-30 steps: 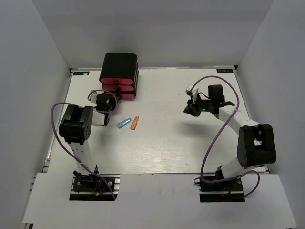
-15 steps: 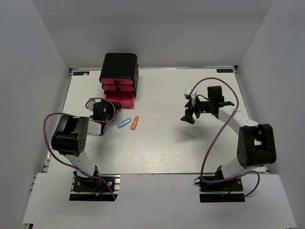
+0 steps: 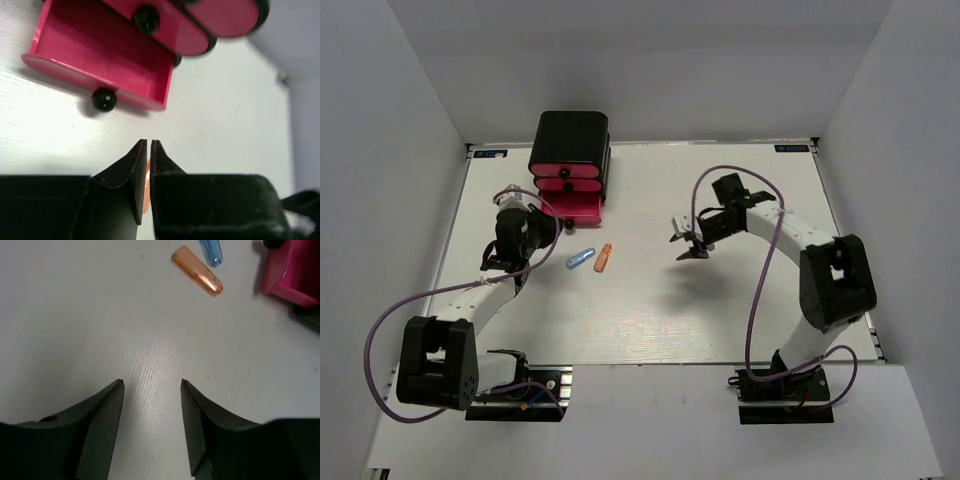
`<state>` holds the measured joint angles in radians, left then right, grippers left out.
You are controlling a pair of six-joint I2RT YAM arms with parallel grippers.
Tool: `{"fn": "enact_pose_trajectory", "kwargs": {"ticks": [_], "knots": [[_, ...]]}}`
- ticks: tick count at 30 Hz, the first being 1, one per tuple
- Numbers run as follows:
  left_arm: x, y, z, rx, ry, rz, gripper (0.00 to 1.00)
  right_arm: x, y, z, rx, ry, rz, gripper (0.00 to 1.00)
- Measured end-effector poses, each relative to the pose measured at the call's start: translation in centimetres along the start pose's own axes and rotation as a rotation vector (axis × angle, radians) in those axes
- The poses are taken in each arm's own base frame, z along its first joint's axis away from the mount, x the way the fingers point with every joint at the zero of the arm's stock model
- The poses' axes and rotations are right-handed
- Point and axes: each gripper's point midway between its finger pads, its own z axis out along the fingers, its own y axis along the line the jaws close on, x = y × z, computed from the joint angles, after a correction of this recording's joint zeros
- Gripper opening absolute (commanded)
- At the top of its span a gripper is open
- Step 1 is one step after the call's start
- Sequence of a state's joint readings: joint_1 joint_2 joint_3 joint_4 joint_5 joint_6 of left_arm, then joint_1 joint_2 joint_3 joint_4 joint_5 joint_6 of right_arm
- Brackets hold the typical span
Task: Sort the stationery into containers
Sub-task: Pick up the stationery from the center of the board.
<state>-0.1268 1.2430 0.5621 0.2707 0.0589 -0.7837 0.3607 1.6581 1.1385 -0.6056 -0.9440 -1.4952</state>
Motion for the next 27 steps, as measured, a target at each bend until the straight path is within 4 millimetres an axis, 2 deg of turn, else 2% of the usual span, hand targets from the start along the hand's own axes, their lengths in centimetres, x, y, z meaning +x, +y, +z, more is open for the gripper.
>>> {"fn": "enact_pose_trajectory", "kwargs": {"ticks": [2, 3, 5, 6, 7, 9, 11, 15, 19, 22, 27], "knots": [[1.0, 0.0, -0.5, 0.022, 0.061, 0.113, 0.3, -0.7, -0.8, 1.5, -0.05, -0.01, -0.021, 0.3], [1.8, 0.3, -0.4, 0.027, 0.104, 0.166, 0.34, -1.0, -1.6, 2.1, -0.063, -0.016, -0.033, 0.15], [3.8, 0.7, 0.0, 0.052, 0.217, 0.268, 0.43, -1.7, -2.9, 3.3, -0.081, -0.021, -0.034, 0.11], [4.8, 0.8, 0.4, 0.071, 0.274, 0.317, 0.47, -2.1, -3.3, 3.7, -0.085, -0.024, -0.034, 0.13], [5.8, 0.9, 0.8, 0.085, 0.329, 0.357, 0.48, -2.3, -3.4, 3.9, -0.087, -0.022, -0.026, 0.2], [7.8, 1.0, 1.5, 0.117, 0.428, 0.429, 0.52, -2.5, -3.1, 4.2, -0.091, -0.005, 0.021, 0.44], [9.4, 1.1, 2.0, 0.139, 0.503, 0.492, 0.54, -2.5, -3.1, 4.3, -0.074, 0.02, 0.067, 0.52], [11.8, 0.9, 2.1, 0.18, 0.607, 0.618, 0.57, -2.7, -2.8, 3.7, -0.025, 0.048, 0.13, 0.55], [13.0, 1.1, 2.4, 0.18, 0.658, 0.732, 0.59, -3.3, -1.9, 3.1, 0.006, 0.049, 0.174, 0.56], [13.1, 1.4, 2.6, 0.161, 0.659, 0.799, 0.59, -3.3, -1.3, 2.9, 0.016, 0.05, 0.198, 0.56], [12.2, 2.5, 3.0, 0.077, 0.626, 0.868, 0.59, -2.4, 0.0, 3.1, 0.009, 0.059, 0.241, 0.56]]}}
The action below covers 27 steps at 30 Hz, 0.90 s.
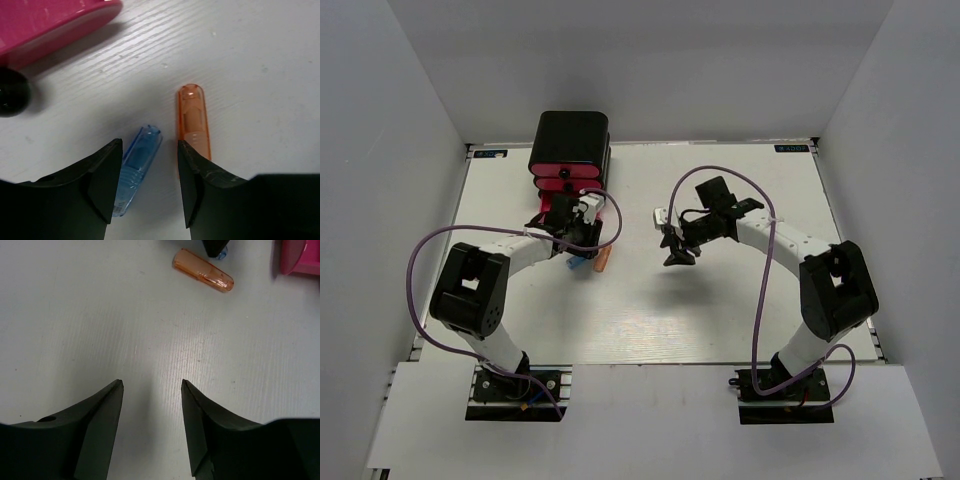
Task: Sort the stationery into containers
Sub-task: Pick up the stationery from the center of the board.
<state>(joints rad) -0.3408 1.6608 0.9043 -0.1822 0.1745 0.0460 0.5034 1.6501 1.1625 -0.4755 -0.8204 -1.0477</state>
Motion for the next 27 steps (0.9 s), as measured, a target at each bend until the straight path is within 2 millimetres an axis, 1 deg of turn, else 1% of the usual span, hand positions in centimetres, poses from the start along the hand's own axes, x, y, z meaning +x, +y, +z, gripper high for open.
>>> {"fn": "enact_pose_trajectory", "kwargs": {"ticks": [3, 7, 12, 15, 17, 20, 21, 23, 24, 27], "knots": [[0.1, 0.8, 0.0, -0.048, 0.006, 0.009, 0.59, 0.5, 0.4, 0.1, -0.004, 0.006, 0.015, 0.56], [0.4, 1.5, -0.1, -0.085, 0.018, 0.019, 0.57, 0.5, 0.5, 0.1, -0.003, 0.006, 0.025, 0.58], [1.3, 1.6, -0.2, -0.09, 0.046, 0.037, 0.57, 0.8, 1.0, 0.0, -0.003, 0.01, 0.033, 0.58], [2.3, 1.3, -0.1, -0.084, 0.069, 0.05, 0.56, 0.9, 1.0, -0.1, -0.001, 0.011, 0.033, 0.58], [2.3, 1.2, -0.1, -0.086, 0.07, 0.061, 0.55, 0.9, 0.9, 0.0, 0.0, 0.011, 0.032, 0.58], [2.3, 1.2, -0.1, -0.096, 0.073, 0.072, 0.46, 0.9, 0.9, 0.0, 0.0, 0.01, 0.032, 0.58], [2.4, 1.2, -0.1, -0.101, 0.074, 0.073, 0.34, 0.9, 0.9, 0.0, 0.0, 0.01, 0.032, 0.58], [2.4, 1.3, -0.1, -0.111, 0.074, 0.061, 0.26, 0.9, 0.9, -0.1, 0.001, 0.01, 0.032, 0.58], [2.3, 1.3, -0.1, -0.115, 0.072, 0.053, 0.2, 0.9, 0.9, -0.1, 0.001, 0.01, 0.032, 0.58], [2.4, 1.2, -0.4, -0.122, 0.063, -0.007, 0.17, 0.7, 0.9, -0.2, 0.007, 0.007, 0.025, 0.58]]}}
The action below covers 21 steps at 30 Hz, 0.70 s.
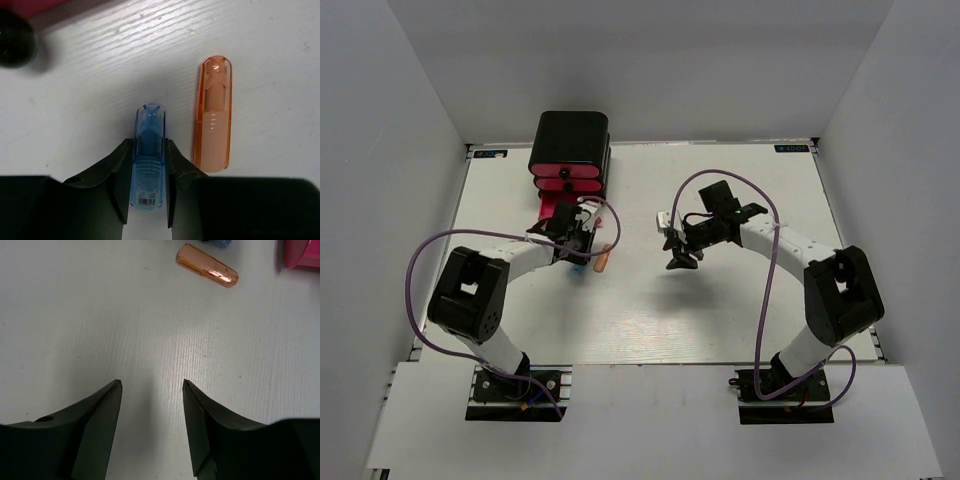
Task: Sort the stationery into containers
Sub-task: Pick up the stationery from the center of the board, then place the stationery in the drawer.
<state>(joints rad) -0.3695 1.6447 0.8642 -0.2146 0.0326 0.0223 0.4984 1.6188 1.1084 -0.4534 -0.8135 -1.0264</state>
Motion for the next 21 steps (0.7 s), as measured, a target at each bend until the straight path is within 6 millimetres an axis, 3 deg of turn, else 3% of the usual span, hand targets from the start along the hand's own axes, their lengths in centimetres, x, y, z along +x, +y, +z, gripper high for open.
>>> {"fn": "enact_pose_trajectory", "kwargs": {"ticks": [3, 4, 6, 13, 21], "knots": [[-0.5, 0.1, -1.1, -0.007, -0.028, -0.09, 0.12, 0.0, 0.4, -0.2, 0.006, -0.003, -0.007, 0.58], [-1.1, 0.1, -1.6, -0.009, -0.052, -0.134, 0.04, 0.0, 0.5, -0.3, 0.006, -0.003, -0.007, 0.58], [-2.7, 0.4, -2.7, -0.026, -0.106, -0.222, 0.0, -0.1, 0.5, -0.3, 0.01, -0.005, -0.01, 0.58], [-8.0, 2.8, -5.6, -0.091, -0.283, -0.668, 0.0, 0.4, 0.7, -0.2, 0.018, -0.003, 0.003, 0.58], [-9.6, 5.8, -6.4, -0.153, -0.363, -1.174, 0.0, 0.6, 0.6, -0.4, 0.035, -0.003, 0.003, 0.58]]}}
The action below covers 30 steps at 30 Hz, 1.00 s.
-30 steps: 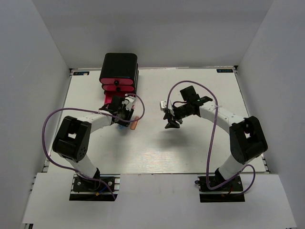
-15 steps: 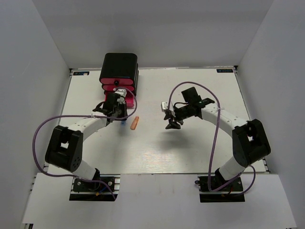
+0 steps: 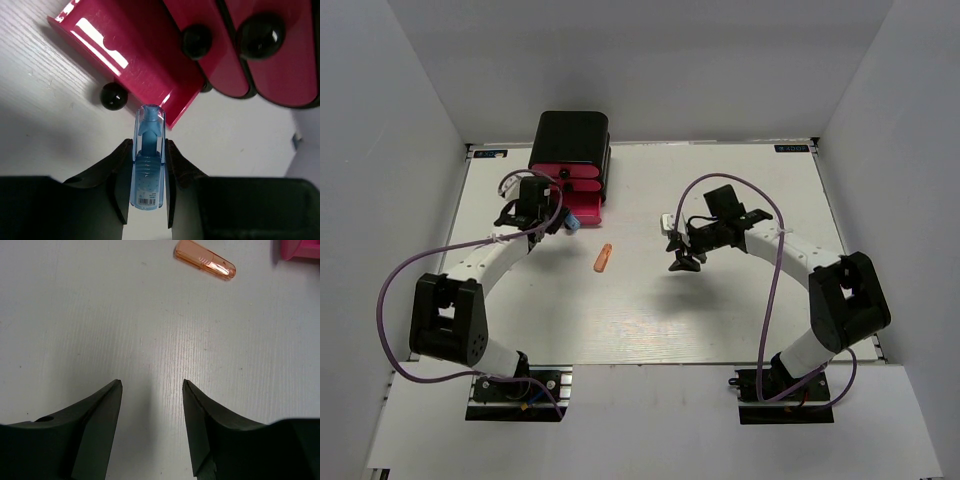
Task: Sort the stationery into containers
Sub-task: Place the stationery in the drawer.
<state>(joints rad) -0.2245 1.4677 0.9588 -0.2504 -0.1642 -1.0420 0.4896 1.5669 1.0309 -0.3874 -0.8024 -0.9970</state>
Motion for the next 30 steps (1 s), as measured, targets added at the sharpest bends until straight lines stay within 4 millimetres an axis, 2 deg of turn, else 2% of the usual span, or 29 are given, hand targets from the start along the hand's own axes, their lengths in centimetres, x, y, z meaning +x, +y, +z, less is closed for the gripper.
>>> {"fn": "enact_pose_trajectory", "kwargs": {"ticks": [6, 11, 14, 17, 18, 19, 22, 25, 30], "knots": [[-1.4, -0.8, 0.8, -0.022, -0.051, -0.249, 0.0, -0.1, -0.2, -0.2, 0.01, -0.003, -0.003, 0.58], [-2.7, -2.1, 3.3, -0.049, -0.079, -0.363, 0.0, -0.1, -0.3, -0.3, 0.014, -0.003, -0.001, 0.58], [-2.7, -1.9, 4.4, -0.065, -0.093, -0.402, 0.0, 0.0, -0.3, -0.4, 0.016, -0.003, 0.0, 0.58], [-2.5, -1.3, 5.1, -0.088, -0.103, -0.434, 0.1, 0.3, -0.1, -0.4, 0.015, 0.002, 0.005, 0.58], [-2.5, -1.2, 5.3, -0.094, -0.104, -0.442, 0.18, 0.4, -0.1, -0.4, 0.016, 0.003, 0.005, 0.58], [-2.4, -1.1, 5.4, -0.098, -0.105, -0.447, 0.33, 0.3, -0.1, -0.4, 0.018, 0.003, 0.004, 0.58], [-2.4, -1.0, 5.7, -0.104, -0.105, -0.457, 0.55, 0.4, -0.2, -0.5, 0.022, 0.004, 0.002, 0.58], [-2.5, -1.2, 5.8, -0.096, -0.109, -0.468, 0.61, 0.5, -0.2, -0.5, 0.023, 0.004, 0.004, 0.58], [-2.8, -1.7, 5.7, -0.075, -0.117, -0.462, 0.62, 0.5, -0.3, -0.5, 0.026, 0.004, 0.003, 0.58]]}}
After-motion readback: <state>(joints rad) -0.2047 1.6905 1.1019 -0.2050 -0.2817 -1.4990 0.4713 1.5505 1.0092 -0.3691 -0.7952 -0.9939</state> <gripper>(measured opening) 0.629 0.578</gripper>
